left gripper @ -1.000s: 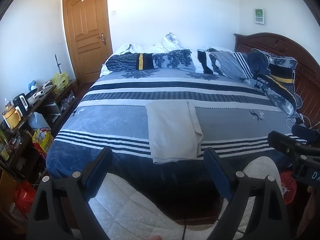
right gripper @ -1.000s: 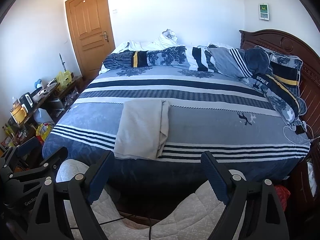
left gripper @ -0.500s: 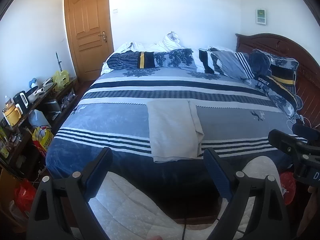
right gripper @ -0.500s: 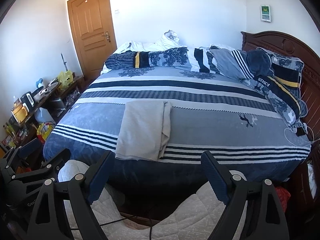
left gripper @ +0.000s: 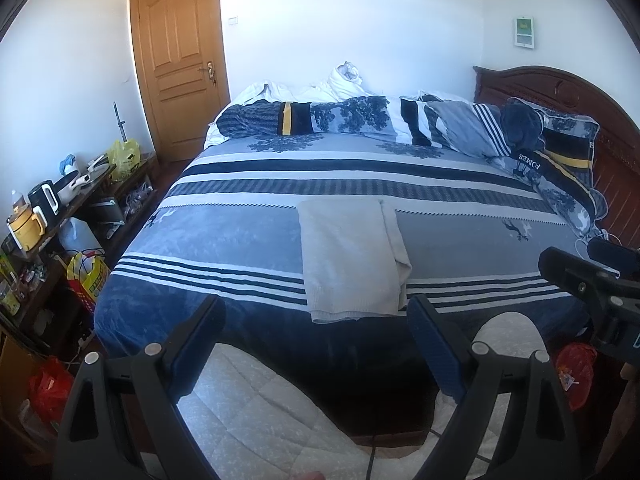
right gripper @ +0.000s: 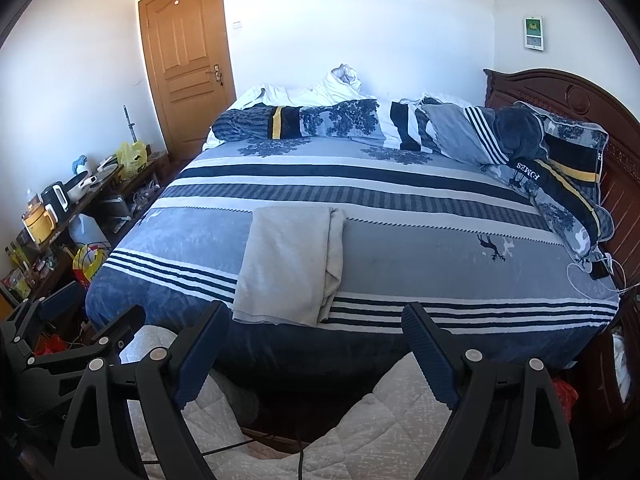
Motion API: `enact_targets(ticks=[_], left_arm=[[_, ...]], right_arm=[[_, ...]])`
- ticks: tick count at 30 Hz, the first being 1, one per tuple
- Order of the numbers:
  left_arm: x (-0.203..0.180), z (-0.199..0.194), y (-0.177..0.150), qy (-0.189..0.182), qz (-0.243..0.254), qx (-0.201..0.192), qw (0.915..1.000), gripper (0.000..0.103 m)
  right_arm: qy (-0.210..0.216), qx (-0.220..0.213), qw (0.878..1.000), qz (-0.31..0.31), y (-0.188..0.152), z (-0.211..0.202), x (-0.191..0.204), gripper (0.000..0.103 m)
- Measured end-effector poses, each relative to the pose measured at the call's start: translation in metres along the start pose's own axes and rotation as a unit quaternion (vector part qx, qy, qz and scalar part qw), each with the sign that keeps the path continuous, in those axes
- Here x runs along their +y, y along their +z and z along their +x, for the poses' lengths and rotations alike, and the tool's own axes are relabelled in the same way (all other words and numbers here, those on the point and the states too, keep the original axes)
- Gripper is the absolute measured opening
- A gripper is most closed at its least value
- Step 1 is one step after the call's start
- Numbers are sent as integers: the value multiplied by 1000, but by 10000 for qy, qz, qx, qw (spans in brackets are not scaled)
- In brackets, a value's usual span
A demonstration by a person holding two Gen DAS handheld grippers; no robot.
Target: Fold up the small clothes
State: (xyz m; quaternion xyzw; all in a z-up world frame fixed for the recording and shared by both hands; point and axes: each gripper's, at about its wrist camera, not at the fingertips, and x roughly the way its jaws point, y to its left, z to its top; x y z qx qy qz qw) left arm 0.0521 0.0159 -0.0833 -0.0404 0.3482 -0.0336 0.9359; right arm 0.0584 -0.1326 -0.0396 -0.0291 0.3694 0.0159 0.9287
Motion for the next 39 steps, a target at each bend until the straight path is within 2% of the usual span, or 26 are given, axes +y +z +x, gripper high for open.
enact_targets(ticks=[39], left_arm=[[3,8,1,-98,181,76,9998,91]], right_arm=[[-106,0,9999,88,-14,-3,4,91]])
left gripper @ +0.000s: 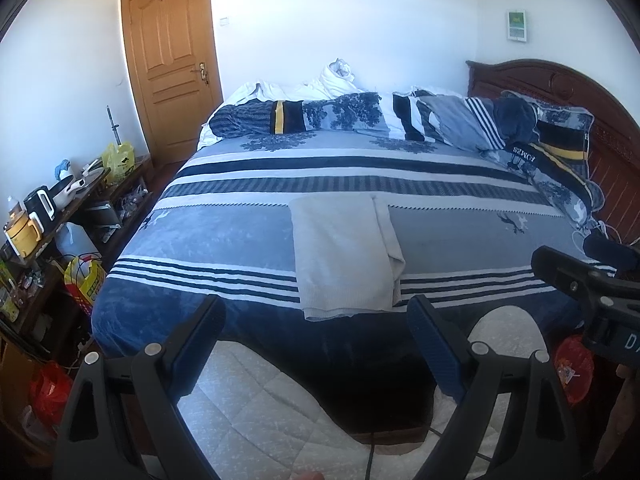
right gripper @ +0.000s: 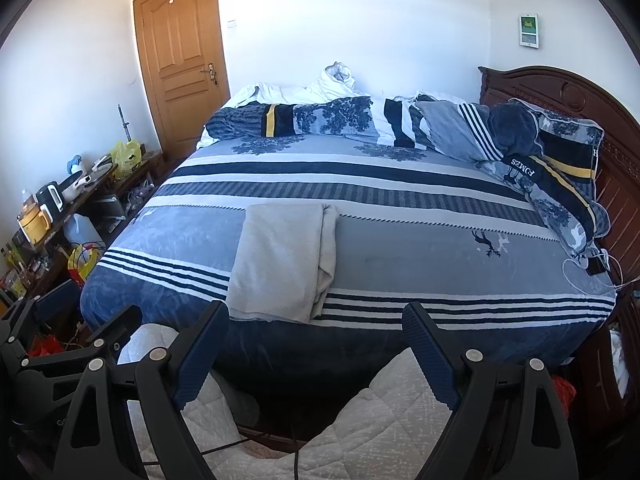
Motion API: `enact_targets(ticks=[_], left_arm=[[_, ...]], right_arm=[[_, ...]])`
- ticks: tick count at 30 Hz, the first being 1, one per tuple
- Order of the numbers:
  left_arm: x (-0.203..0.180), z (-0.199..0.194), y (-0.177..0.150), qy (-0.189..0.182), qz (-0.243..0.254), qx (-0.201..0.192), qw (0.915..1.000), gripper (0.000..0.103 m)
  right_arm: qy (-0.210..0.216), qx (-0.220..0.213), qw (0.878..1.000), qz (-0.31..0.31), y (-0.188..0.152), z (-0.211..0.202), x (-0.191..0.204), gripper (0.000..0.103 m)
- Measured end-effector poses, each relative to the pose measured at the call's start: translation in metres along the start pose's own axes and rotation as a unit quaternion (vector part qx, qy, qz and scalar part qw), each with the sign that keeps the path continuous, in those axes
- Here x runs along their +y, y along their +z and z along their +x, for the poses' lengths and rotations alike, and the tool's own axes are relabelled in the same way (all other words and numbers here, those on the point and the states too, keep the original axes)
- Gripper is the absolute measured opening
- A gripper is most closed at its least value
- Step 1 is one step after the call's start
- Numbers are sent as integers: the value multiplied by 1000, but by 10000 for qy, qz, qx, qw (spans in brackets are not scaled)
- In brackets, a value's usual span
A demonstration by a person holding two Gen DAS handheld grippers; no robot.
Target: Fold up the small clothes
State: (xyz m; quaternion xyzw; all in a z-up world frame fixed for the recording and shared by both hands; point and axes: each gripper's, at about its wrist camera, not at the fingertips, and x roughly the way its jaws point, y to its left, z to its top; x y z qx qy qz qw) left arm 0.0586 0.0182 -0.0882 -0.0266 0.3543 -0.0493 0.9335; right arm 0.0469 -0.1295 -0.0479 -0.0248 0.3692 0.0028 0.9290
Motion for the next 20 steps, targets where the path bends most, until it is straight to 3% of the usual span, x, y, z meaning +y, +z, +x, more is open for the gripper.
enact_targets(ticks=[10,20], left_arm=[[3,9,-1,36,156,86,9998,91],[17,51,1,92,38,327,9994,91]], right_arm=[[-8,11,10000,66,0,4,-4,92],[99,455,9988,126,3,50,-7,92]])
